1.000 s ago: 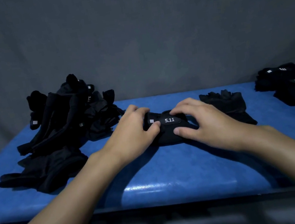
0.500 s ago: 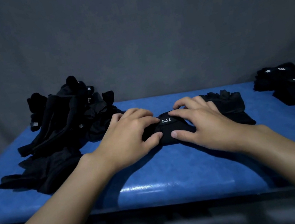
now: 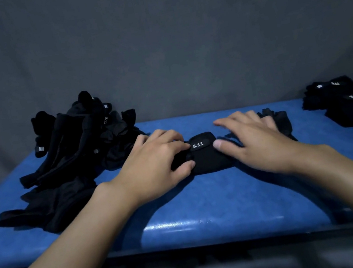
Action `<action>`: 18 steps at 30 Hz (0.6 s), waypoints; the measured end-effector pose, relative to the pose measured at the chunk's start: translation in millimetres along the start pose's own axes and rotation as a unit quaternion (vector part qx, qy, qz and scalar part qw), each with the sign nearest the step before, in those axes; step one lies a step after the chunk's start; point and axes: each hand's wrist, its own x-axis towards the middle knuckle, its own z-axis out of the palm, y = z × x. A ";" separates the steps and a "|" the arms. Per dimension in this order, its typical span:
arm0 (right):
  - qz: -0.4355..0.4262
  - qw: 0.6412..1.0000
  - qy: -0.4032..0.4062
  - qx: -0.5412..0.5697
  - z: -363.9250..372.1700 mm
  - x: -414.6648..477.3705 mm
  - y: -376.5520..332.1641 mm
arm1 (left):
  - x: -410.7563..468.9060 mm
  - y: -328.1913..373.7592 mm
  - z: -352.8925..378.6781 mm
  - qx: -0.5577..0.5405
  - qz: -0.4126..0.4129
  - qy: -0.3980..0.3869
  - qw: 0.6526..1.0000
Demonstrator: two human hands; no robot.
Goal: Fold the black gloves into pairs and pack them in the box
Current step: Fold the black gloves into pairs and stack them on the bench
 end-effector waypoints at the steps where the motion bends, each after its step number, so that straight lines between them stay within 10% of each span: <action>1: 0.038 0.999 0.008 -0.032 -1.9 1.2 5.0 | 0.1 -0.5 0.4 -0.007 0.000 -0.002 1.000; 5: 0.139 0.988 -0.030 -0.053 1.9 6.0 18.3 | 1.5 -1.9 1.1 -0.025 0.002 -0.011 1.000; 11: 0.072 0.985 -0.037 0.153 8.4 14.3 14.6 | -1.3 -3.2 0.1 -0.033 -0.002 -0.018 0.999; 15: 0.113 0.992 0.059 0.009 5.1 22.3 15.0 | -5.7 -4.8 -1.3 -0.038 -0.003 -0.018 0.999; 18: 0.170 0.985 -0.012 -0.022 1.4 23.4 23.9 | -7.4 -5.3 -2.0 -0.041 0.000 -0.020 0.999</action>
